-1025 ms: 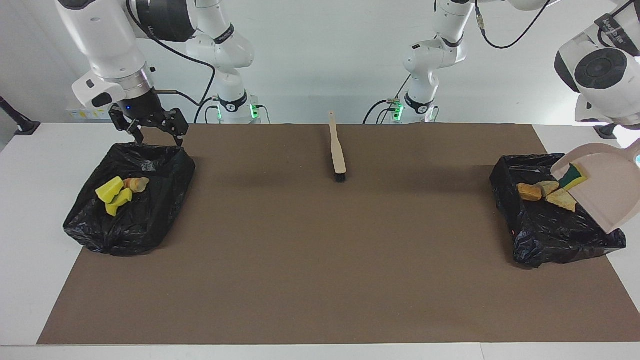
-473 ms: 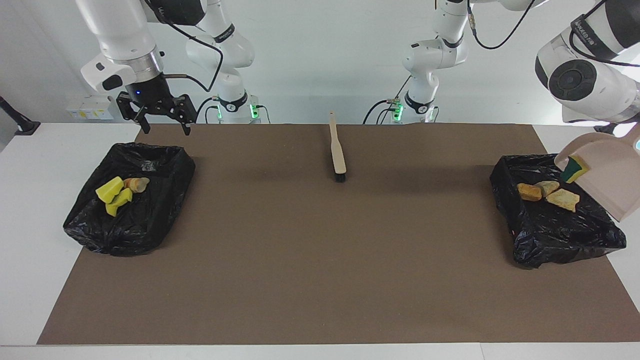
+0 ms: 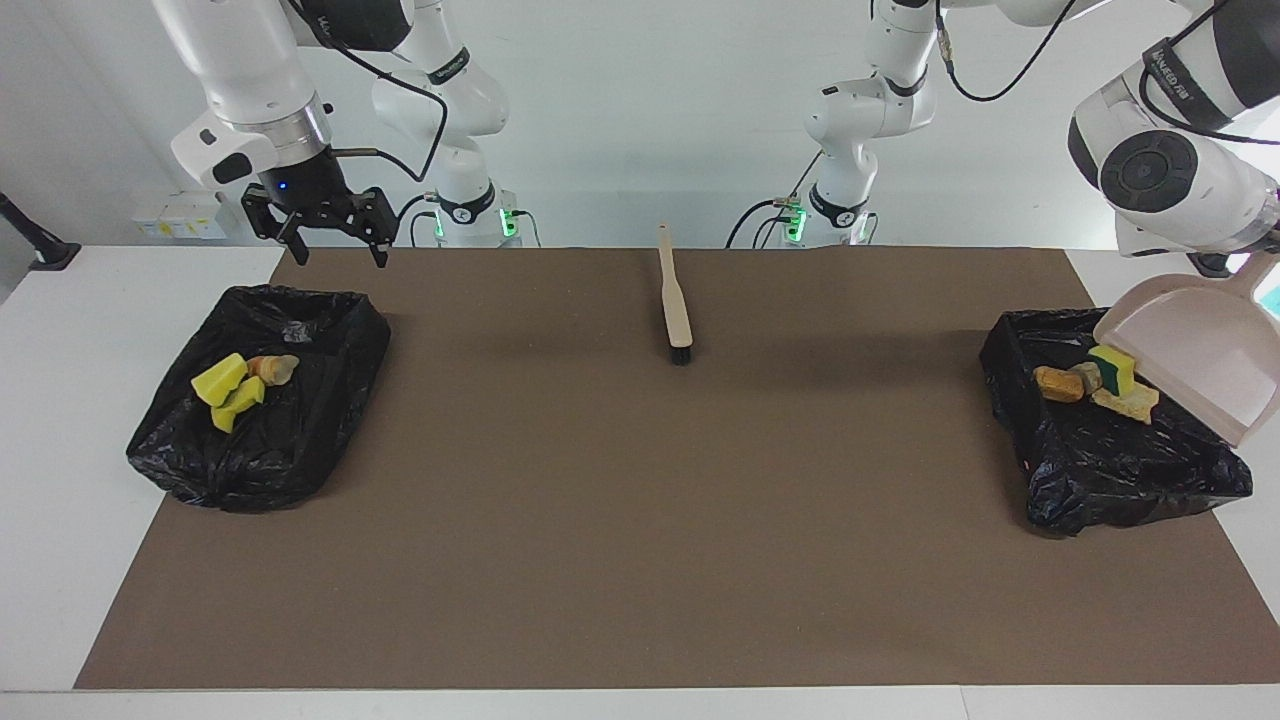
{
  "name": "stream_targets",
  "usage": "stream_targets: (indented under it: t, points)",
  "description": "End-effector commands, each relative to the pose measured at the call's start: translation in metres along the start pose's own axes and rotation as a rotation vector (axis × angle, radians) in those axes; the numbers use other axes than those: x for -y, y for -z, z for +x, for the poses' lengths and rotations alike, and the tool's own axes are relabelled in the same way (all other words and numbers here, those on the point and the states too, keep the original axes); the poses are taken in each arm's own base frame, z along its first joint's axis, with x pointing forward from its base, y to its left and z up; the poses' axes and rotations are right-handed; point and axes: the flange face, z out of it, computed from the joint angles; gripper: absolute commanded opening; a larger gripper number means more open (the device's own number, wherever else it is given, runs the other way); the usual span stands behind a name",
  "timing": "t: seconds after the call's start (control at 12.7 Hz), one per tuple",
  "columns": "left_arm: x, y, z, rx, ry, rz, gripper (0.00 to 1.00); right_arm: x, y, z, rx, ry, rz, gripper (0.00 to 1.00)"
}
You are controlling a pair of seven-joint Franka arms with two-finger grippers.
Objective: Sweep and dump trash in bin
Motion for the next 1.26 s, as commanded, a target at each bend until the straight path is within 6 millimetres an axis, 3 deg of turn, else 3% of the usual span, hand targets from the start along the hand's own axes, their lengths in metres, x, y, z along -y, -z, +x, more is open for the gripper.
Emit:
stream_targets:
  t: [0.0,0.39,0.55,0.63,0.87,1.03,1.18]
  points:
    - [0.004,0.008,-0.027,-0.071,-0.007,-0.024,0.00,-0.003,-0.007,-0.020,-0.012,-0.045,0.026,1.00]
    - [0.001,0.021,-0.036,-0.279,0.012,-0.071,0.00,-0.002,-0.005,-0.019,-0.032,-0.049,0.025,1.00]
    - [-0.004,0.012,-0.031,-0.478,0.061,-0.169,0.00,-0.002,-0.005,-0.016,-0.029,-0.041,0.026,1.00]
    - [-0.011,0.022,-0.035,-0.597,0.113,-0.209,0.00,-0.003,-0.005,-0.017,-0.029,-0.042,0.026,1.00]
    - [-0.024,0.050,-0.025,-0.730,0.246,-0.299,0.00,-0.003,-0.006,-0.016,-0.028,-0.042,0.026,1.00]
    - [-0.036,0.070,-0.009,-0.833,0.275,-0.379,0.00,-0.003,-0.005,-0.016,-0.033,-0.042,0.024,1.00]
    - [-0.054,0.109,0.019,-0.896,0.297,-0.434,0.00,-0.008,-0.003,-0.014,-0.038,-0.045,0.019,1.00]
